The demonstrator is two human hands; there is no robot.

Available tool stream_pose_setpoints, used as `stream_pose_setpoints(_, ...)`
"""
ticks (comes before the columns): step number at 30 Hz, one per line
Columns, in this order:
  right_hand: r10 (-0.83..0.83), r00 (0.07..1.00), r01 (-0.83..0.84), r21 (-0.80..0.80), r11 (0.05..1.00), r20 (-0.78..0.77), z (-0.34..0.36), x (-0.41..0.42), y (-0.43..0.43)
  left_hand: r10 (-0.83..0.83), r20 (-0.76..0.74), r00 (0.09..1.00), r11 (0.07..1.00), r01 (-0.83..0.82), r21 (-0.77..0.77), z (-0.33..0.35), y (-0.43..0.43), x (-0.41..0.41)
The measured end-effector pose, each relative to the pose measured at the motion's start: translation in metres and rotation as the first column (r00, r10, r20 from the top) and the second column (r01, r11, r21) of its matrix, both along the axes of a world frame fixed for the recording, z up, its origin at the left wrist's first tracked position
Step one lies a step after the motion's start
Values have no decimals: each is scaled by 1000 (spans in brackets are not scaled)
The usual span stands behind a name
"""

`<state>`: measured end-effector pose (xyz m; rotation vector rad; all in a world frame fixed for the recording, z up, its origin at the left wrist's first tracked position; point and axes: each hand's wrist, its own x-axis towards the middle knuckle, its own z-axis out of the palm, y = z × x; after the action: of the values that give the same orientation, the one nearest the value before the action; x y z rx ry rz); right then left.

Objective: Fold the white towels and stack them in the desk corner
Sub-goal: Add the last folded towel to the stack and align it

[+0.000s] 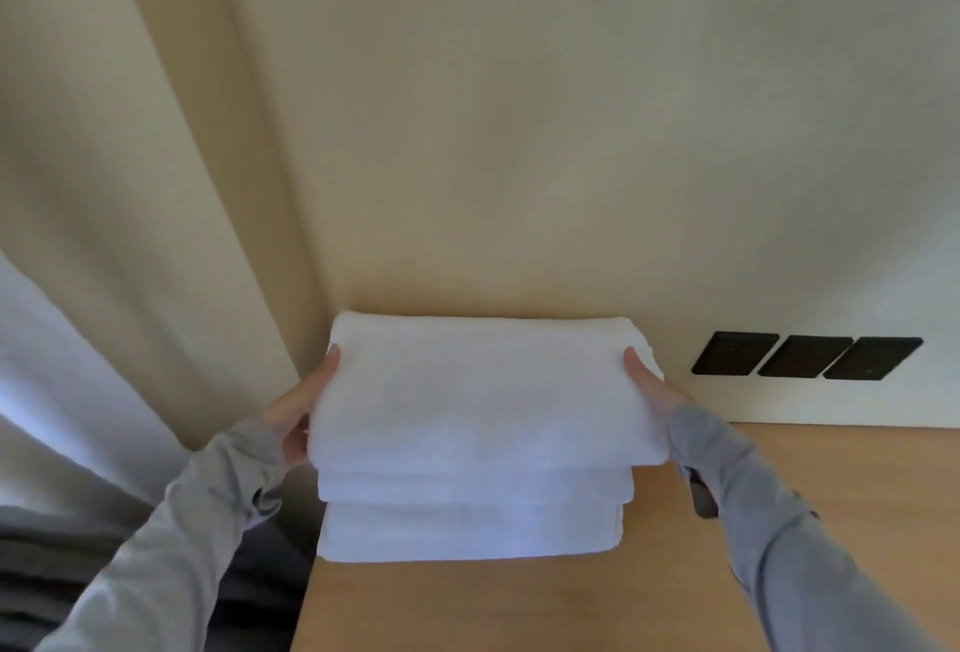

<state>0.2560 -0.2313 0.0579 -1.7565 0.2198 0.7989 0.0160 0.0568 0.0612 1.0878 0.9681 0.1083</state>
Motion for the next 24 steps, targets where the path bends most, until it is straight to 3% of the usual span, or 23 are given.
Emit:
stream_pose_setpoints(3,-51,996,53,-21,998,71,1,-2,5,-41,-79,996,992,50,114,15,1,17)
stream_pose_setpoints(7,-100,955,101,11,995,279,-1,-1,5,80,-67,995,947,-55,315,15,11,24)
stream_pose_setpoints(24,-92,941,106,-26,994,325,-26,-18,15,146,-152,978,932,-84,352,-21,10,5)
